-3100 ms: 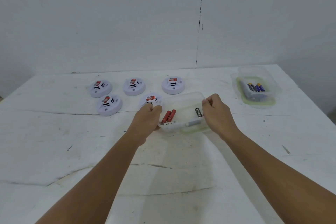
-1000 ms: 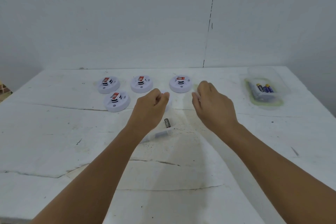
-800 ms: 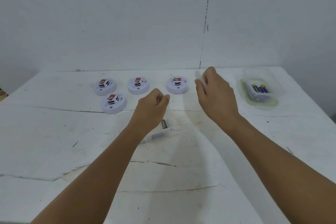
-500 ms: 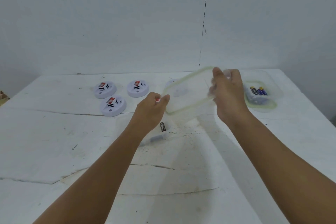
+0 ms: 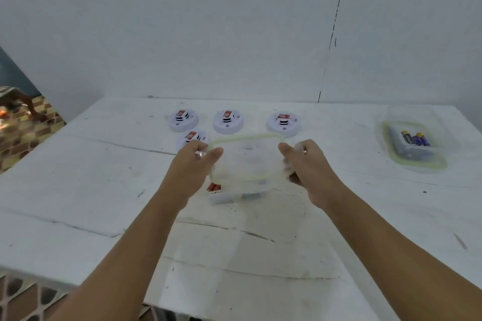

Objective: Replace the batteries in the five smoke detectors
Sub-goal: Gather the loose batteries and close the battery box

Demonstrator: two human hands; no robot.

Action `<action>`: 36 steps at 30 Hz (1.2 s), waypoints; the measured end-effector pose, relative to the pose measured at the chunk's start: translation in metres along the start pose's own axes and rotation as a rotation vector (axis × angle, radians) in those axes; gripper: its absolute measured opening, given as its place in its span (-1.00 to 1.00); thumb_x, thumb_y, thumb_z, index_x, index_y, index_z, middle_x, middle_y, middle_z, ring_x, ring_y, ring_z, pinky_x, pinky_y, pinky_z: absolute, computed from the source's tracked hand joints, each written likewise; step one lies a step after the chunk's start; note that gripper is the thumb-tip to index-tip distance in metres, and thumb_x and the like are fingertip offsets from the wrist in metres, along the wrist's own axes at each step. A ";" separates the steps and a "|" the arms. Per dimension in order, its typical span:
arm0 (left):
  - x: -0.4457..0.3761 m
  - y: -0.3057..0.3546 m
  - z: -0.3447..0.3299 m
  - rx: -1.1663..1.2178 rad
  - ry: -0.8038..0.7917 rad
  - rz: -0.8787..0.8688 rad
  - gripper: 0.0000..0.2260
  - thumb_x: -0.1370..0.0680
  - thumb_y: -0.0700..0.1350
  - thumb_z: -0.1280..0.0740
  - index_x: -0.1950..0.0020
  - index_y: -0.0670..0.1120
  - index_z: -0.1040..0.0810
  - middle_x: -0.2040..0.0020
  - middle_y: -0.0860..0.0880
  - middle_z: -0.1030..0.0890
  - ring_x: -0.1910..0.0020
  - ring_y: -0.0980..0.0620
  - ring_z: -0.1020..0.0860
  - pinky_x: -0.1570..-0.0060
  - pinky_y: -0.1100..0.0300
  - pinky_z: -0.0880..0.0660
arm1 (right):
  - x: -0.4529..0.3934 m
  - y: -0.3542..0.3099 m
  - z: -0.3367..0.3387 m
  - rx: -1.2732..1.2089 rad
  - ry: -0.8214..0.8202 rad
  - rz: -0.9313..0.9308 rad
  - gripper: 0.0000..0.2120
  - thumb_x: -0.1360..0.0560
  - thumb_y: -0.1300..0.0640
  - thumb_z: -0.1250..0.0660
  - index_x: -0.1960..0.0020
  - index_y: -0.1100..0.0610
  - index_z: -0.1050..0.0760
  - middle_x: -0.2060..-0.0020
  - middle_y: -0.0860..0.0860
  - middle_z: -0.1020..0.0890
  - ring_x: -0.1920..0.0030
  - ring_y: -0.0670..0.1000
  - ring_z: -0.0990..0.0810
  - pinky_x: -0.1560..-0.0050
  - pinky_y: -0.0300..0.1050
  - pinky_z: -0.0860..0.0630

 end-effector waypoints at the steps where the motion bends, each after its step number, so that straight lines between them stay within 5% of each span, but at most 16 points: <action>1: 0.002 -0.006 0.006 -0.013 0.020 0.003 -0.75 -0.60 0.11 -0.43 -0.06 -0.05 -0.55 0.21 0.01 -0.50 0.24 0.05 -0.45 0.20 0.17 -0.37 | -0.001 0.003 -0.005 0.047 -0.019 -0.001 -0.69 -0.60 -0.02 -0.42 0.06 0.09 -0.32 0.17 0.08 -0.53 0.28 0.01 -0.49 0.21 -0.09 -0.55; 8: 0.014 -0.036 0.027 -0.085 0.126 0.065 -0.74 -0.57 0.15 -0.45 -0.08 0.01 -0.55 0.22 0.01 -0.44 0.22 0.01 -0.44 0.27 0.17 -0.33 | -0.004 0.015 -0.021 0.189 -0.062 0.049 -0.65 -0.55 -0.03 -0.49 0.14 0.08 -0.35 0.34 -0.04 -0.44 0.40 -0.04 -0.39 0.27 -0.11 -0.38; 20: 0.013 -0.045 0.019 -0.082 0.212 0.069 -0.69 -0.59 0.13 -0.44 -0.18 -0.04 -0.56 0.14 0.08 -0.49 0.15 0.15 -0.48 0.21 0.23 -0.36 | -0.006 0.026 -0.025 0.104 -0.119 -0.023 -0.70 -0.59 -0.06 -0.44 -0.24 0.00 -0.45 0.03 0.05 -0.69 0.25 0.01 -0.56 0.05 -0.03 -0.61; 26: 0.019 -0.049 0.017 -0.097 0.237 0.040 -0.69 -0.60 0.18 -0.39 -0.22 0.03 -0.56 0.02 0.11 -0.56 0.01 0.15 -0.53 0.10 0.25 -0.40 | -0.003 0.030 -0.027 0.103 -0.158 -0.016 -0.78 -0.65 -0.05 -0.36 -0.24 0.01 -0.52 0.03 0.03 -0.71 0.22 -0.01 -0.60 0.08 -0.09 -0.65; 32: 0.012 -0.050 0.018 -0.123 0.242 0.052 -0.67 -0.61 0.19 -0.38 -0.21 -0.01 -0.58 0.05 0.04 -0.57 0.09 0.06 -0.55 0.13 0.17 -0.42 | -0.012 0.026 -0.029 0.164 -0.151 -0.055 -0.82 -0.64 -0.01 -0.36 -0.18 0.04 -0.51 -0.09 0.08 -0.67 0.15 0.01 -0.62 0.13 -0.10 -0.62; 36: 0.013 -0.045 0.012 -0.161 0.176 0.059 -0.63 -0.57 0.25 -0.39 -0.22 0.03 -0.53 0.02 0.13 -0.52 -0.05 0.04 -0.53 -0.01 0.13 -0.40 | -0.015 0.025 -0.032 0.186 -0.145 -0.095 -0.82 -0.62 -0.01 -0.36 -0.13 0.08 -0.49 0.03 0.02 -0.62 0.28 -0.01 -0.49 0.25 -0.15 -0.50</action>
Point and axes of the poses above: each hand's wrist, its own x-axis away from the middle knuckle, its own z-axis out of the back of the hand, y = z × x, the point moved 6 cm from there along -x, towards the middle knuckle
